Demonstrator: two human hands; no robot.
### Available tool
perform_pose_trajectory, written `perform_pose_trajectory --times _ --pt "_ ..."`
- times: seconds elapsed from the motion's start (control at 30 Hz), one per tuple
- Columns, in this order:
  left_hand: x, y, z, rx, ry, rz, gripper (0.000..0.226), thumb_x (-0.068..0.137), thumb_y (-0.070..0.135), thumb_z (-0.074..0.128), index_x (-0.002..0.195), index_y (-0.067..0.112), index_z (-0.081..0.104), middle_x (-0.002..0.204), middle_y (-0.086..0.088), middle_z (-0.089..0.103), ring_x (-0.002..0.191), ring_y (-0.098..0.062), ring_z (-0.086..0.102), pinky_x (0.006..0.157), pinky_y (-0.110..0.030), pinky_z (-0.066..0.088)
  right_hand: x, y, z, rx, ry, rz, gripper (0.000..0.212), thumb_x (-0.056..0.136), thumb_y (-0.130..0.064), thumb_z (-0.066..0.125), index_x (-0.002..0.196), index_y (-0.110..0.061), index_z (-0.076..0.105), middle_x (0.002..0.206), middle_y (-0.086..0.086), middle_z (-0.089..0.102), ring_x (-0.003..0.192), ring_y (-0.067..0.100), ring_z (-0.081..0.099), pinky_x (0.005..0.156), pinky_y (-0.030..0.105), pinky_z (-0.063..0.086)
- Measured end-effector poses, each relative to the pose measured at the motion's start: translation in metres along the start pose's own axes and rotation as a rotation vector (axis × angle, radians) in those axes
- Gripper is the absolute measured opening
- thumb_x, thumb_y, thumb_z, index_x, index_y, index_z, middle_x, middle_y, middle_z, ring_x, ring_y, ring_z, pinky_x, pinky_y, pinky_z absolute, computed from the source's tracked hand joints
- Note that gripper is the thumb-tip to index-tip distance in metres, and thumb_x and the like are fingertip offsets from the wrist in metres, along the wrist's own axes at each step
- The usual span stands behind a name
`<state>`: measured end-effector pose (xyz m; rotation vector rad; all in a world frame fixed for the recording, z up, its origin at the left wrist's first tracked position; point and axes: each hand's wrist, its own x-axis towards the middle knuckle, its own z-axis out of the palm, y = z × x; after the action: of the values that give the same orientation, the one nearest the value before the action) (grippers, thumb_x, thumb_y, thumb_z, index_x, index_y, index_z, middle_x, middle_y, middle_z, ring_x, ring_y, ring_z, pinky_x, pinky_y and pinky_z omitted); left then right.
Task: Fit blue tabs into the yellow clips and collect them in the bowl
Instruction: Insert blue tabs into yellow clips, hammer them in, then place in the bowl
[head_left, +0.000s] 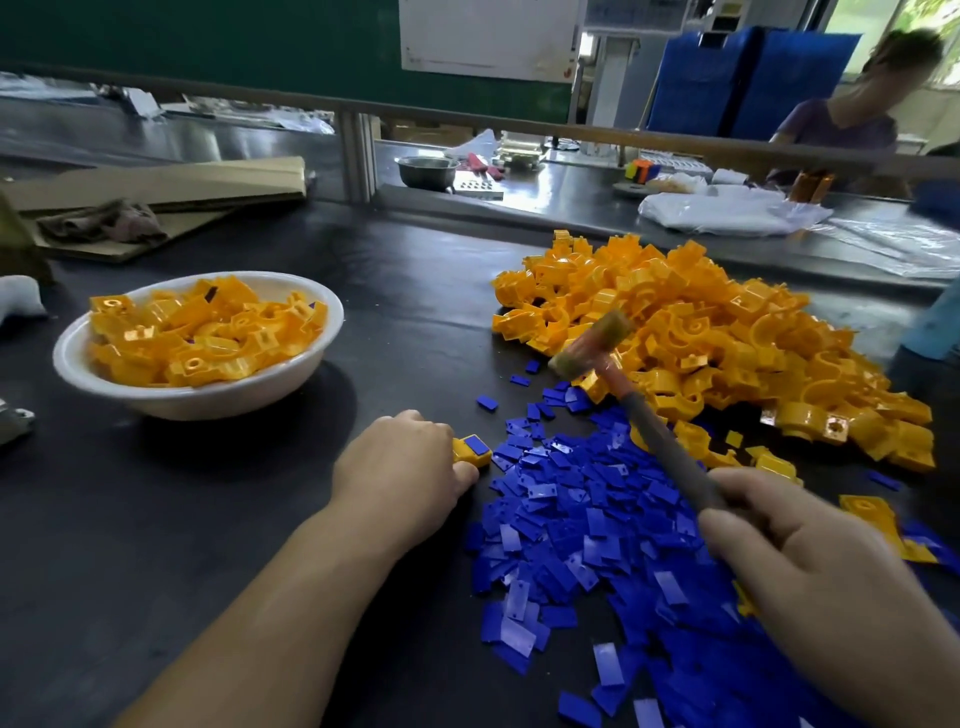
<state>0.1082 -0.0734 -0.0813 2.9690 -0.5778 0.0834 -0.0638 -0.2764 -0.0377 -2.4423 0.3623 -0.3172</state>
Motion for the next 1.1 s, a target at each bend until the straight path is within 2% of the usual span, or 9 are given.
perform_pose_trajectory --times 0.13,0.2,0.3,0.43,0.57,0.67,0.77,0.93,1.1 --pt "0.0 0.0 0.001 -0.013 0.014 -0.004 0.041 0.091 0.058 0.05 0.117 0.029 0.065 0.103 0.002 0.055 0.101 -0.02 0.056 0.063 -0.03 0.035 -0.002 -0.006 0.008 -0.158 -0.117 -0.089 0.01 0.091 -0.038 0.049 0.093 -0.048 0.049 0.088 -0.03 0.057 0.076 -0.008 0.055 0.052 0.02 0.045" --pt "0.0 0.0 0.0 -0.017 0.009 -0.005 0.041 0.091 0.058 0.049 0.117 0.03 0.064 0.096 0.003 0.049 0.101 -0.02 0.055 0.063 -0.03 0.034 -0.003 -0.009 0.008 -0.206 -0.136 -0.111 0.022 0.092 -0.041 0.047 0.092 -0.06 0.037 0.08 -0.015 0.06 0.082 -0.015 0.05 0.061 0.012 0.045" --pt "0.0 0.0 0.0 -0.02 0.001 -0.004 0.04 0.092 0.058 0.048 0.114 0.029 0.065 0.092 0.005 0.043 0.101 -0.02 0.055 0.062 -0.03 0.033 -0.005 -0.016 0.011 -0.249 -0.147 -0.113 0.041 0.092 -0.042 0.047 0.098 -0.071 0.018 0.081 -0.022 0.055 0.09 -0.022 0.041 0.069 0.007 0.042" --pt "0.001 -0.001 0.002 -0.027 0.017 -0.004 0.037 0.091 0.056 0.05 0.111 0.028 0.066 0.091 0.004 0.044 0.102 -0.021 0.055 0.065 -0.03 0.034 -0.007 -0.01 0.02 -0.258 -0.025 -0.271 0.054 0.09 -0.04 0.049 0.132 -0.059 0.021 0.09 -0.03 0.053 0.084 -0.008 0.053 0.07 0.01 0.044" --pt "0.003 0.0 0.001 -0.002 0.011 -0.007 0.042 0.092 0.057 0.049 0.12 0.029 0.064 0.111 0.0 0.058 0.105 -0.021 0.057 0.068 -0.03 0.04 -0.004 -0.018 0.03 -0.437 -0.138 -0.229 0.054 0.096 -0.048 0.032 0.142 -0.052 0.003 0.117 -0.019 0.051 0.101 0.002 0.052 0.086 0.017 0.045" --pt "0.003 0.0 0.002 0.003 0.004 -0.003 0.042 0.093 0.055 0.048 0.12 0.028 0.064 0.106 0.0 0.056 0.102 -0.021 0.056 0.065 -0.03 0.038 -0.006 -0.018 0.029 -0.401 -0.075 -0.207 0.055 0.095 -0.045 0.039 0.142 -0.051 0.013 0.11 -0.017 0.056 0.096 0.005 0.055 0.083 0.021 0.048" --pt "0.004 0.0 0.001 0.003 -0.009 -0.007 0.039 0.094 0.054 0.049 0.116 0.026 0.065 0.101 0.001 0.053 0.101 -0.022 0.056 0.063 -0.03 0.036 -0.004 -0.011 0.034 -0.312 0.09 -0.311 0.057 0.088 -0.034 0.054 0.142 -0.038 0.034 0.09 -0.012 0.062 0.075 0.011 0.058 0.066 0.029 0.052" --pt "0.004 0.001 0.001 0.015 -0.005 -0.002 0.039 0.093 0.054 0.048 0.114 0.026 0.065 0.096 0.001 0.049 0.099 -0.022 0.056 0.065 -0.031 0.039 0.001 -0.023 0.043 -0.511 -0.094 -0.235 0.052 0.096 -0.048 0.028 0.141 -0.046 0.001 0.111 -0.015 0.052 0.094 0.008 0.053 0.081 0.023 0.048" --pt "0.004 -0.001 0.002 0.001 0.002 -0.002 0.038 0.093 0.053 0.049 0.113 0.025 0.066 0.105 0.0 0.056 0.101 -0.022 0.057 0.064 -0.03 0.038 -0.002 -0.019 0.037 -0.447 0.009 -0.191 0.054 0.092 -0.049 0.033 0.142 -0.05 0.014 0.093 -0.015 0.053 0.079 0.006 0.053 0.071 0.022 0.049"
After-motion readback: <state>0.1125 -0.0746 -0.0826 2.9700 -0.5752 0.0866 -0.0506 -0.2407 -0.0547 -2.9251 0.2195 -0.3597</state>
